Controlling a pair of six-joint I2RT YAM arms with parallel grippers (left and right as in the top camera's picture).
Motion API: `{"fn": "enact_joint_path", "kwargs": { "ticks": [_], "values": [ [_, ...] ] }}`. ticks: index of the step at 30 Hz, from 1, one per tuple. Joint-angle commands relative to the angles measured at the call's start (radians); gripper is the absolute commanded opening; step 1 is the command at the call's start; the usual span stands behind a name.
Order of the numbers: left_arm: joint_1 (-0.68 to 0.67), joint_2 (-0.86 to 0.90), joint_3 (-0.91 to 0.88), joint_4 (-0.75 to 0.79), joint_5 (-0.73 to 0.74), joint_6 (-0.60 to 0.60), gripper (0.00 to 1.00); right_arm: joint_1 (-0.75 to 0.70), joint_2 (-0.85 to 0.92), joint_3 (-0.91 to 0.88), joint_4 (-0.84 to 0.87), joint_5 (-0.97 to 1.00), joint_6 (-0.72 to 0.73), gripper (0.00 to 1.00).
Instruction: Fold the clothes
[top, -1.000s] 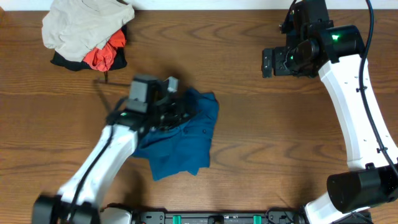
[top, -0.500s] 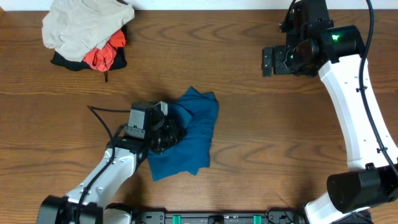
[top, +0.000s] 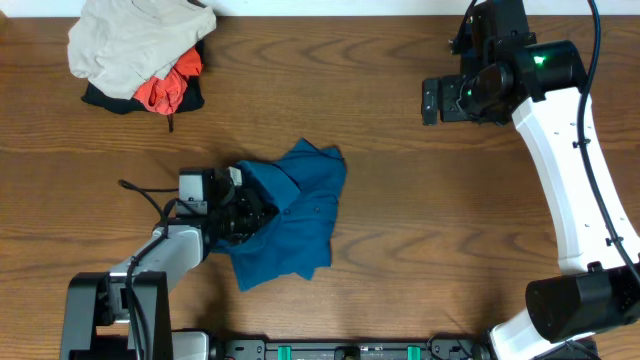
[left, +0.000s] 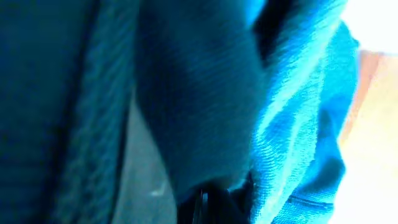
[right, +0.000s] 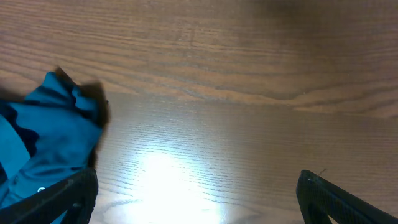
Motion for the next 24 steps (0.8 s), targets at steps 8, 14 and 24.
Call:
{"fn": "enact_joint_path", "kwargs": {
  "ticks": [8, 14, 24],
  "values": [
    [-0.011, -0.241, 0.001, 0.051, 0.09, 0.065, 0.07, 0.001, 0.001, 0.001, -0.004, 0.014, -0.016, 0.99],
    [-0.103, -0.463, 0.001, -0.032, 0.097, -0.006, 0.07, 0.001, 0.001, 0.001, -0.003, 0.013, -0.015, 0.99],
    [-0.215, -0.405, -0.086, -0.079, -0.015, -0.068, 0.08, 0.001, 0.001, 0.001, 0.003, 0.013, -0.014, 0.99]
  ]
}}
